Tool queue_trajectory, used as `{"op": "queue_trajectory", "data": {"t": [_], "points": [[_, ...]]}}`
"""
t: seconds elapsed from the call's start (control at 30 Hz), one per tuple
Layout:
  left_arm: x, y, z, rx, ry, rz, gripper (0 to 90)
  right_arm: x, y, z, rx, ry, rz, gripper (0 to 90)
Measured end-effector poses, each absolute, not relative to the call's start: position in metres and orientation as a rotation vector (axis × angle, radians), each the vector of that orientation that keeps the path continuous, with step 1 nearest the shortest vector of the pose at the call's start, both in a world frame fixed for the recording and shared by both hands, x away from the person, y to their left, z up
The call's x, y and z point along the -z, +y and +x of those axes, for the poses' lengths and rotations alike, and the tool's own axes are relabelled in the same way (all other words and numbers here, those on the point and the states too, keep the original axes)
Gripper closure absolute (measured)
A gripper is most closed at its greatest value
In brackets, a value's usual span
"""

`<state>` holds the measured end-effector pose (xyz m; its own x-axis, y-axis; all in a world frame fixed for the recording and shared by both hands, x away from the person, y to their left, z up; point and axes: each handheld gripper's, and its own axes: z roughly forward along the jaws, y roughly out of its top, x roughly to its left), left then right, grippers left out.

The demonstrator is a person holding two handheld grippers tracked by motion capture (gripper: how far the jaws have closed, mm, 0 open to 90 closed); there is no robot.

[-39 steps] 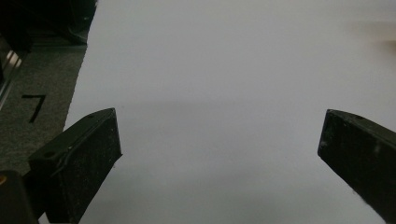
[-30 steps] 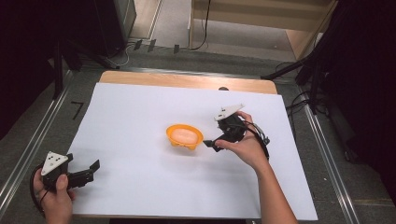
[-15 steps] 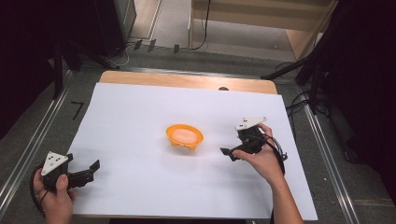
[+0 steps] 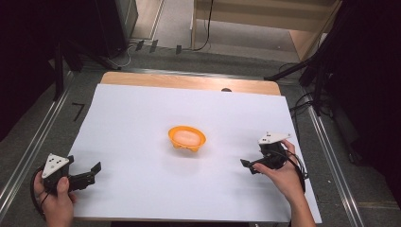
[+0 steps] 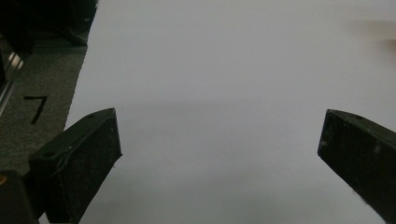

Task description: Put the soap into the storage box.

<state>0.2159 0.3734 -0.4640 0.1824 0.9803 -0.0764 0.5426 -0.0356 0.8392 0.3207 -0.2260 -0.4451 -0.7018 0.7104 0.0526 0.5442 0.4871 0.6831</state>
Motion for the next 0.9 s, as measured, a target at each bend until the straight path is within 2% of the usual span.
{"op": "queue_trajectory", "data": {"t": [0.33,0.77,0.9], "points": [[0.464,0.373,0.216,-0.714,1.462,1.684,0.0,0.468,-0.263,0.295,-1.064,2.411,1.192,0.8],[0.464,0.373,0.215,-0.718,1.460,1.686,0.0,0.475,-0.305,0.268,-1.059,2.299,1.300,1.9],[0.464,0.373,0.215,-0.719,1.462,1.684,0.0,0.476,-0.315,0.260,-1.063,2.255,1.322,5.8]]}}
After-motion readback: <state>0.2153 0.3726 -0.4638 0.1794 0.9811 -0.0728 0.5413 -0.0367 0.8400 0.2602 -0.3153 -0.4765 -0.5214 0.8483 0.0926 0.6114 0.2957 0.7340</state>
